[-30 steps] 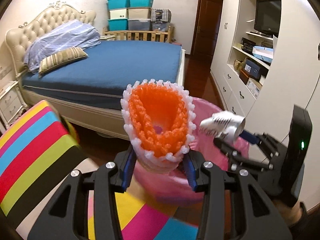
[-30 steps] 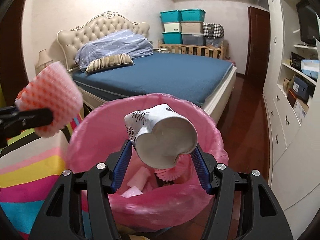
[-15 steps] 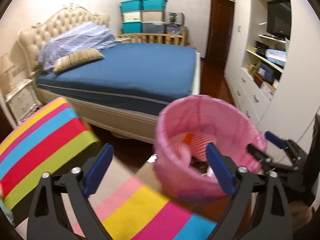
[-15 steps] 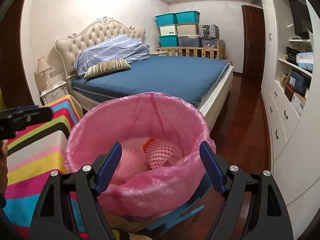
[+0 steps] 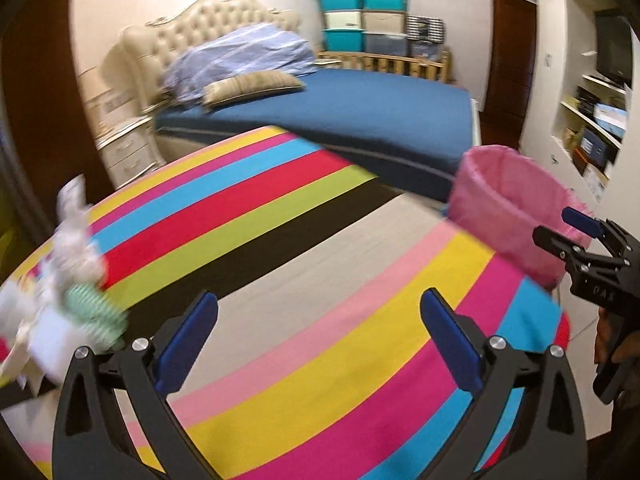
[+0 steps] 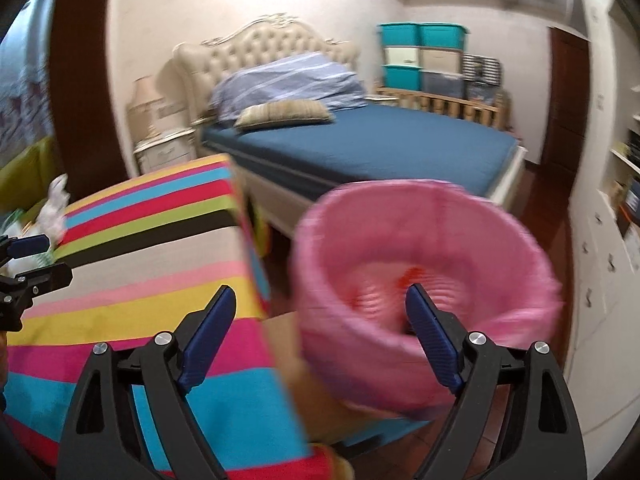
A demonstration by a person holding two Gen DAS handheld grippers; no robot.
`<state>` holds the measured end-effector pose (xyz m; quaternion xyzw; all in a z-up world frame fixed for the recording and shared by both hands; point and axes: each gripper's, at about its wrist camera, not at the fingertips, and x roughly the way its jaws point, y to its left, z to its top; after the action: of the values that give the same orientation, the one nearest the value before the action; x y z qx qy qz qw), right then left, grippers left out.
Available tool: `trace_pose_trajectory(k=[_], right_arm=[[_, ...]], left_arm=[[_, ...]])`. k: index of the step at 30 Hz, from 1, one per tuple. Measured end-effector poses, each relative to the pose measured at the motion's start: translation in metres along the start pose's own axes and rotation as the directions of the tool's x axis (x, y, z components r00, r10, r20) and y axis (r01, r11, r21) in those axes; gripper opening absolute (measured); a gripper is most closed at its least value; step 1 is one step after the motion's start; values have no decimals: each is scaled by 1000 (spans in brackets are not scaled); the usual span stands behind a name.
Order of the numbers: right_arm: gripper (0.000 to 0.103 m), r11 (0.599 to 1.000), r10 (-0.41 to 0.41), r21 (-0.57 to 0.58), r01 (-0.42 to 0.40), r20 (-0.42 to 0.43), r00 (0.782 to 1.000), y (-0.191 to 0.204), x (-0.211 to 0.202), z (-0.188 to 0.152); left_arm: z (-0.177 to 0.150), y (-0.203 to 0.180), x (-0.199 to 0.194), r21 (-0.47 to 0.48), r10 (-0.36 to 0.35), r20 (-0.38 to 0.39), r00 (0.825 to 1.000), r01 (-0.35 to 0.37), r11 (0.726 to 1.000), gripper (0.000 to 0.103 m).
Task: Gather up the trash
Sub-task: 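Open the left tool over the basket while the right tool releases the paper cup, then grasp the green zigzag cloth with the right tool while the left tool approaches the foam block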
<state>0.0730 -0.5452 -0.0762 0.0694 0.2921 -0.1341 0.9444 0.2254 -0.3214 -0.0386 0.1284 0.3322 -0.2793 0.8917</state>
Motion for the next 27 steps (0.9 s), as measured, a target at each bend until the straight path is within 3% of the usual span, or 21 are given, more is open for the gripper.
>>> trace_pose_trajectory(k=[8, 17, 22, 24, 27], right_arm=[[82, 970, 161, -173, -168, -56, 985, 117, 11, 4], [82, 890, 298, -323, -323, -123, 946, 241, 12, 0], [82, 840, 353, -381, -387, -158, 922, 290, 15, 2], [82, 831, 350, -403, -384, -160, 923, 302, 22, 7], [76, 830, 321, -416, -372, -189, 928, 318, 43, 14]], left_arm=[[-66, 104, -63, -104, 183, -5, 983, -182, 978, 98], [-127, 223, -121, -279, 351, -72, 934, -357, 892, 98], [-143, 257, -128, -356, 386, -113, 915, -400, 844, 98], [-152, 271, -130, -390, 396, -140, 907, -418, 820, 98], [-161, 283, -132, -435, 377, -159, 912, -408, 803, 98]])
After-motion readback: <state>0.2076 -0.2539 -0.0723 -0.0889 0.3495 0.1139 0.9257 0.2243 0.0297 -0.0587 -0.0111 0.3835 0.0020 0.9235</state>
